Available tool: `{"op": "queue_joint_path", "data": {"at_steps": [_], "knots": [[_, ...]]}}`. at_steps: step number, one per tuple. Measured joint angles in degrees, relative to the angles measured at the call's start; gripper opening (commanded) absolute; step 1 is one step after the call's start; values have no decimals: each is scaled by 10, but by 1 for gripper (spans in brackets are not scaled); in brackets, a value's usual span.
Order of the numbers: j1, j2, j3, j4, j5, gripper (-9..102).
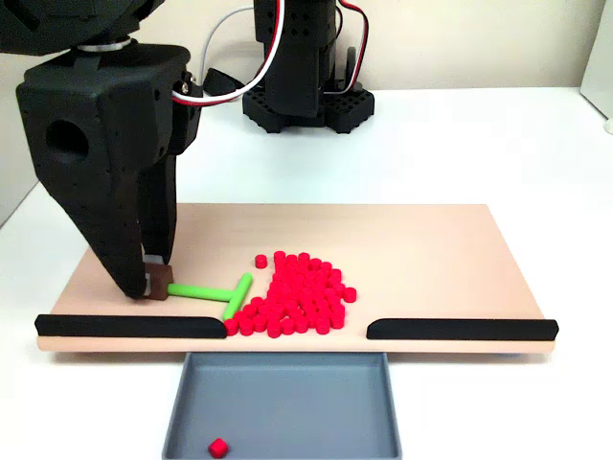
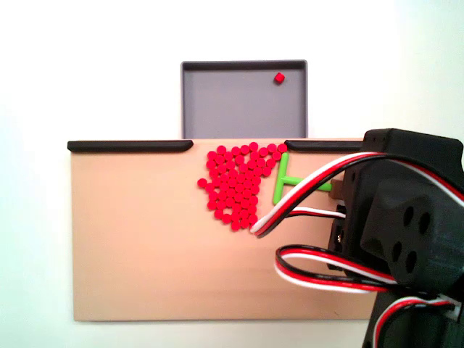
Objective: Gather the right side granules
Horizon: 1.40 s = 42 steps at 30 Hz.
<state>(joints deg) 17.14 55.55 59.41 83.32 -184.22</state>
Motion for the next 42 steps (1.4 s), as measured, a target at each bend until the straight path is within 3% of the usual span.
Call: {"op": "queue_joint_path", "data": {"at_steps": [42], "knots": [[-15, 2, 1, 8, 0, 0]]}}
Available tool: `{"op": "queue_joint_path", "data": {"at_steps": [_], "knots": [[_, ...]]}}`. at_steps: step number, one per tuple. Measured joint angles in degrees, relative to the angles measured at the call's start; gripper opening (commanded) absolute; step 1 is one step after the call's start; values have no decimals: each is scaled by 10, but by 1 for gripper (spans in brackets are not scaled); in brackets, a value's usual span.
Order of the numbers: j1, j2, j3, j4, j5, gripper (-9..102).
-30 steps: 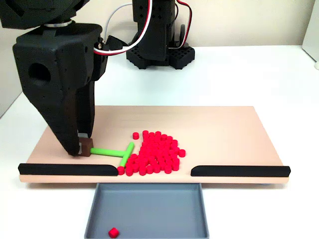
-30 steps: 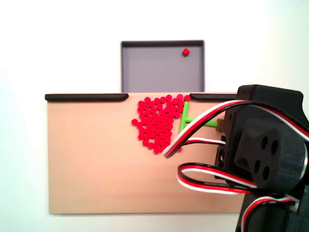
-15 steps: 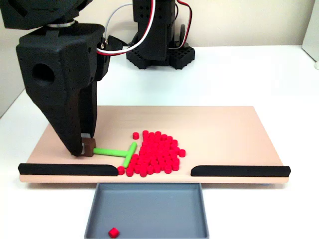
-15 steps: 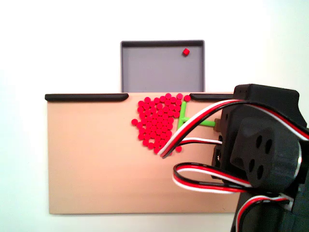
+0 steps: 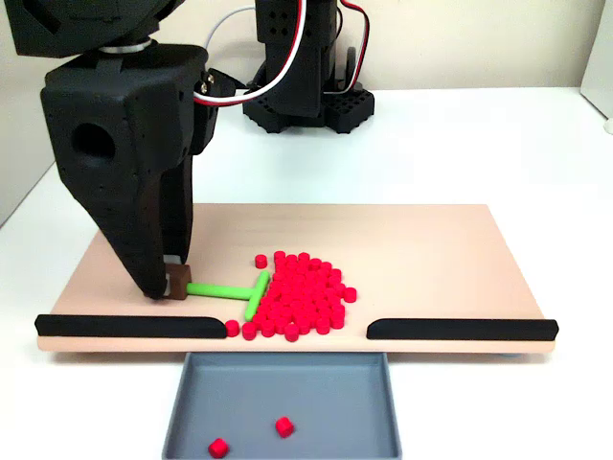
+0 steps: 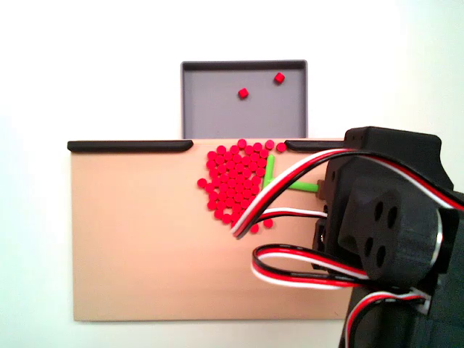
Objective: Gather the right side granules
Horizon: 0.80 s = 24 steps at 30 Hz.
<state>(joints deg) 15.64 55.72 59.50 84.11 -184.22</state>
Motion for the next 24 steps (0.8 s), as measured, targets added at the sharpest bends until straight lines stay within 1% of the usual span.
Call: {"op": "queue_joint_path", "data": {"at_steps": [24], "knots": [[-5, 1, 0, 5, 0, 0]]}}
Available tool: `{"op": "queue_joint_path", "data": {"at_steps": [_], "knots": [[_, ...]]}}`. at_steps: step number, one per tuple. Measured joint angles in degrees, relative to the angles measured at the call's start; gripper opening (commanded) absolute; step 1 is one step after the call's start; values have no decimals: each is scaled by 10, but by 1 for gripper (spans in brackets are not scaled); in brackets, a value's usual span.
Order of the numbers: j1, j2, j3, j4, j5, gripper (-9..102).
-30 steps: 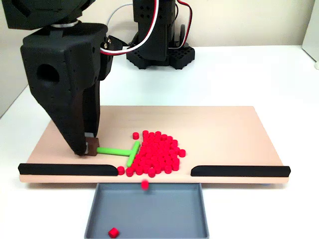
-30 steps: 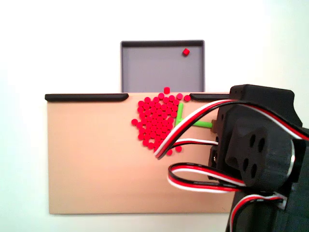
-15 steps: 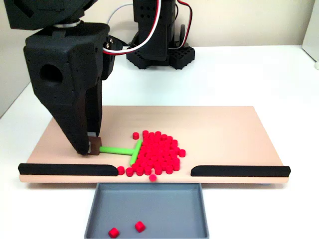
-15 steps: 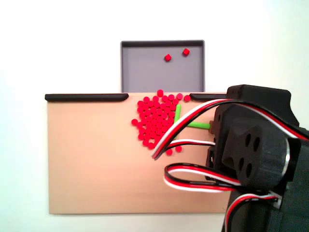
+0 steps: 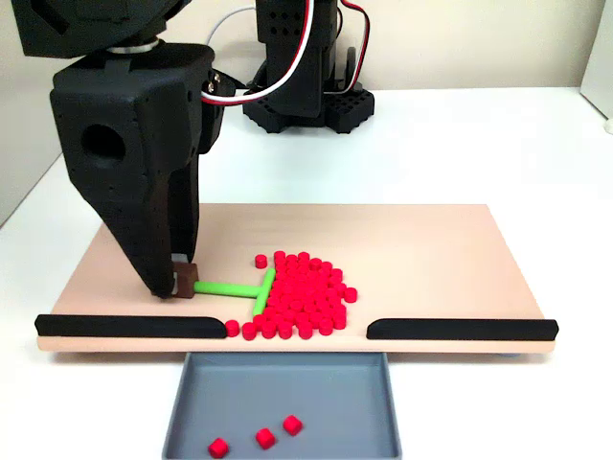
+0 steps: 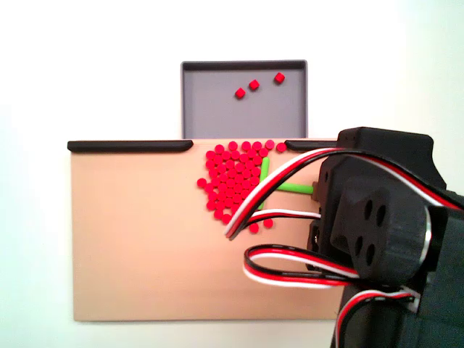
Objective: Gather the right side granules
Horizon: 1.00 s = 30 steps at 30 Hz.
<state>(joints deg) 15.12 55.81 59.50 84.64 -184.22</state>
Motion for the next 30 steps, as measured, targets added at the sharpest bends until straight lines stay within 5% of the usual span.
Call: {"op": "queue_joint_path", "data": {"at_steps": [30], "knots": [[53, 161, 124, -1, 2, 0]]}}
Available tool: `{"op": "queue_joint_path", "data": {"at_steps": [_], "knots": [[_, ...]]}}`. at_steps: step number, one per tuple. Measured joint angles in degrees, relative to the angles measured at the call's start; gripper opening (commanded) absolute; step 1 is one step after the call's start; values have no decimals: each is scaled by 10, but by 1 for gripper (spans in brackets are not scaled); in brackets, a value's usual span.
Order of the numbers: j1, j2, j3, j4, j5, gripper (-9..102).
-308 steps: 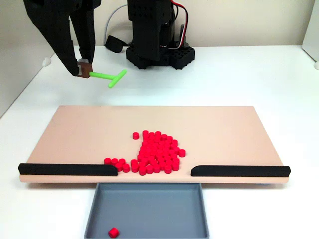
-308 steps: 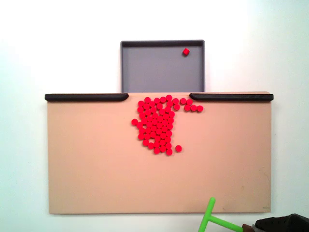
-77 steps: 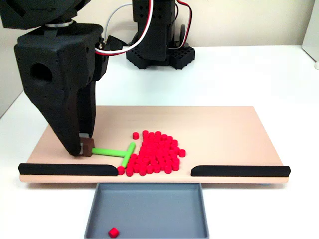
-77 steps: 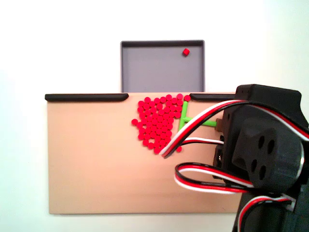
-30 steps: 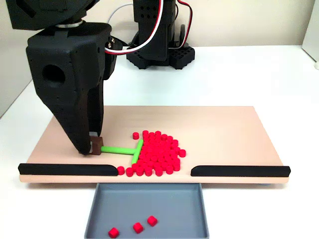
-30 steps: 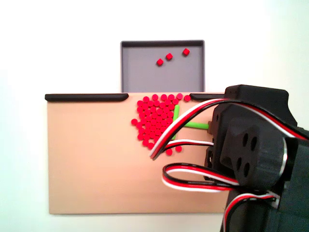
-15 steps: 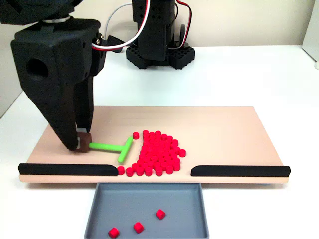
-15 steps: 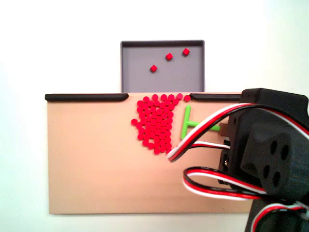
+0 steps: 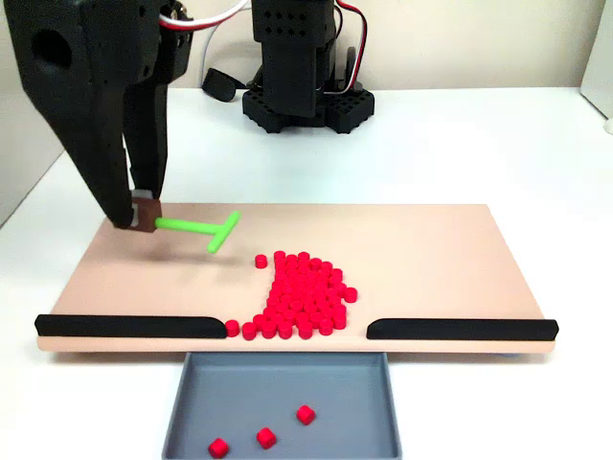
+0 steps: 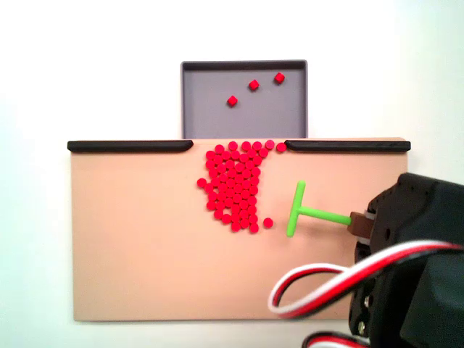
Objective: Gather the right side granules
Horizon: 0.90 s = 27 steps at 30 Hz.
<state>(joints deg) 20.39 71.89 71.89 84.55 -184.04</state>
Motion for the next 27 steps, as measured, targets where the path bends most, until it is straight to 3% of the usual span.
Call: {"op": "queue_joint_path", "data": {"at_steps": [3, 14, 27], "knots": [[-1, 46, 41, -3, 96, 0], [-73, 242, 231, 1, 599, 0], [-184, 359, 339, 2, 951, 0]]}}
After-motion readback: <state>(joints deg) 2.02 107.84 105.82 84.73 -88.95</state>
